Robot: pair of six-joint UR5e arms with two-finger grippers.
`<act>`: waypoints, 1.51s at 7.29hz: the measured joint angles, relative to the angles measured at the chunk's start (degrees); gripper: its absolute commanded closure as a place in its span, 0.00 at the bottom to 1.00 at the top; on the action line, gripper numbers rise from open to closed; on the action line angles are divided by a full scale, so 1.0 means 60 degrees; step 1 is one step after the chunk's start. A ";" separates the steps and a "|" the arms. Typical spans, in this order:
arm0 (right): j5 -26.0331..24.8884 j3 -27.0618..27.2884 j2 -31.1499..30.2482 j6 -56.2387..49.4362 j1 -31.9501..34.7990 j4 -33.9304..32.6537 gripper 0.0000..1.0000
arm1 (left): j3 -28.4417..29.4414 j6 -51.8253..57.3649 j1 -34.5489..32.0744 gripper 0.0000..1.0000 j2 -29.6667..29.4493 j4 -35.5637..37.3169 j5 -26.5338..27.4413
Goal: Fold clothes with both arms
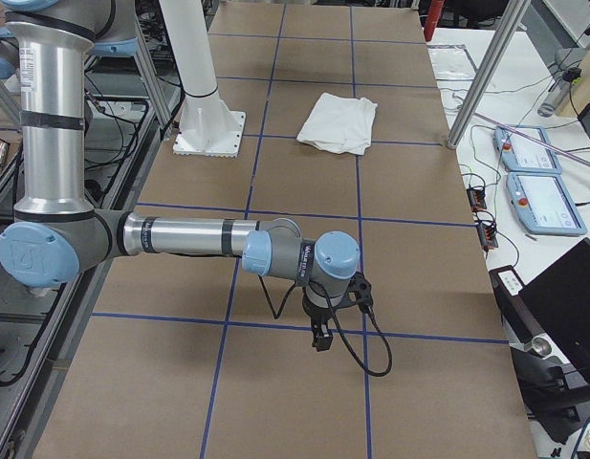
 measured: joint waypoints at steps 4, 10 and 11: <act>0.0047 0.0037 0.0088 0.0022 0.0000 -0.0001 0.00 | -0.0012 0.0000 0.0001 0.00 0.0122 0.0000 0.0000; 0.0050 0.0080 0.0078 -0.0100 0.0000 0.0013 0.00 | -0.0175 -0.0001 0.0001 0.00 0.0036 0.0000 -0.0012; 0.0066 0.0081 0.0060 -0.0101 0.0000 0.0011 0.00 | -0.0182 -0.0001 0.0001 0.00 0.0025 0.0000 -0.0005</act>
